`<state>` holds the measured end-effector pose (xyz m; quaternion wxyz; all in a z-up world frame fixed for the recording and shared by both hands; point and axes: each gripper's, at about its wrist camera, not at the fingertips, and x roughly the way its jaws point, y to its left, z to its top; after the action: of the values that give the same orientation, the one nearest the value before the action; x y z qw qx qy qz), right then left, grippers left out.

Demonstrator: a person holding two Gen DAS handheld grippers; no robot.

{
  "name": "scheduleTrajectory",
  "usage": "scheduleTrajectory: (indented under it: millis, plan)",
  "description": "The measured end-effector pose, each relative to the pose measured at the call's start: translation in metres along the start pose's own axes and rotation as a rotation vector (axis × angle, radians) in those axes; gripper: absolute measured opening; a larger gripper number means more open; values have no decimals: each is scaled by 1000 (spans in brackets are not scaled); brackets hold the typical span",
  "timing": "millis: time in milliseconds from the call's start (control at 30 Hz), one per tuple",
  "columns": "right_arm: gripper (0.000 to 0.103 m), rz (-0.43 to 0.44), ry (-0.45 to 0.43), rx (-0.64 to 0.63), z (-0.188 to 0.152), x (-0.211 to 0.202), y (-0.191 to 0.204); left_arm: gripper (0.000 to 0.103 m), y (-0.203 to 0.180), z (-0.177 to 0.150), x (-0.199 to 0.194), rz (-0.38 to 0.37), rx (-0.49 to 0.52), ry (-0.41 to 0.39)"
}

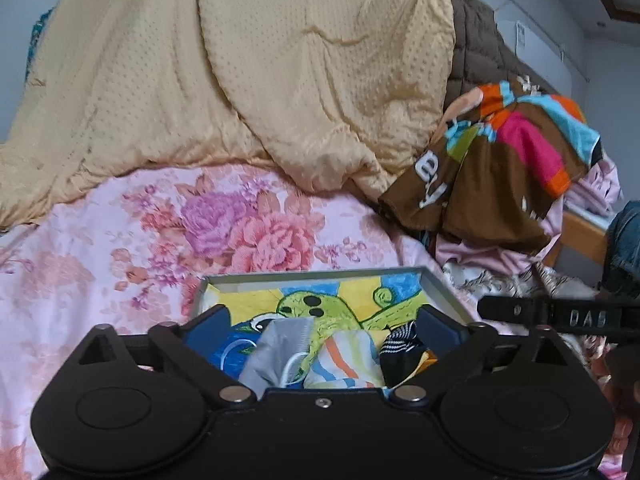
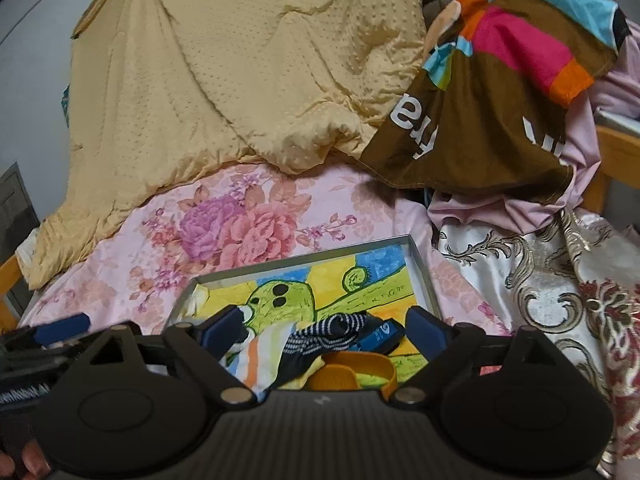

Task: Organize soft objects
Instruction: 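Lower the sock into the tray and open the right gripper, then withdraw the right gripper from the tray toward the pile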

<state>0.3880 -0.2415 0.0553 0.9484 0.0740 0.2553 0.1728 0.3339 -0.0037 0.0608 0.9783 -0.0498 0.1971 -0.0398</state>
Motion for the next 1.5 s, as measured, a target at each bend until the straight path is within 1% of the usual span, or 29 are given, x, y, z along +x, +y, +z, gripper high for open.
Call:
scheduleTrajectory:
  millis: [133,233,500,633,867,1033,1200,1333,1500]
  plan:
    - [99,2,-21,-56,-6,-26,12,102,1,2,-28,-9,-23,-35]
    - [102,11,-53,-94,-10,-47,23,102,0,2,-49,-9,-26,-53]
    - [103,27,-142,-139,-24,-97,41,102,3,-8,-104,21,-1,-103]
    - [103,29,-149,-158,-32,-117,48,102,4,-15,-128,30,13,-115]
    - [103,-12,-168,-204,-51,-142,59,102,7,-31,-168,19,18,-153]
    - [103,-23,-165,-258,-66,-156,69,102,9,-45,-187,23,33,-141]
    - [103,-46,-181,-331,-80,-169,82,102,9,-61,-201,58,63,-126]
    - [103,-36,-175,-353,-88,-177,88,102,12,-72,-208,48,82,-96]
    - [103,-38,-170,-379,-97,-184,95,102,17,-81,-212,32,53,-56]
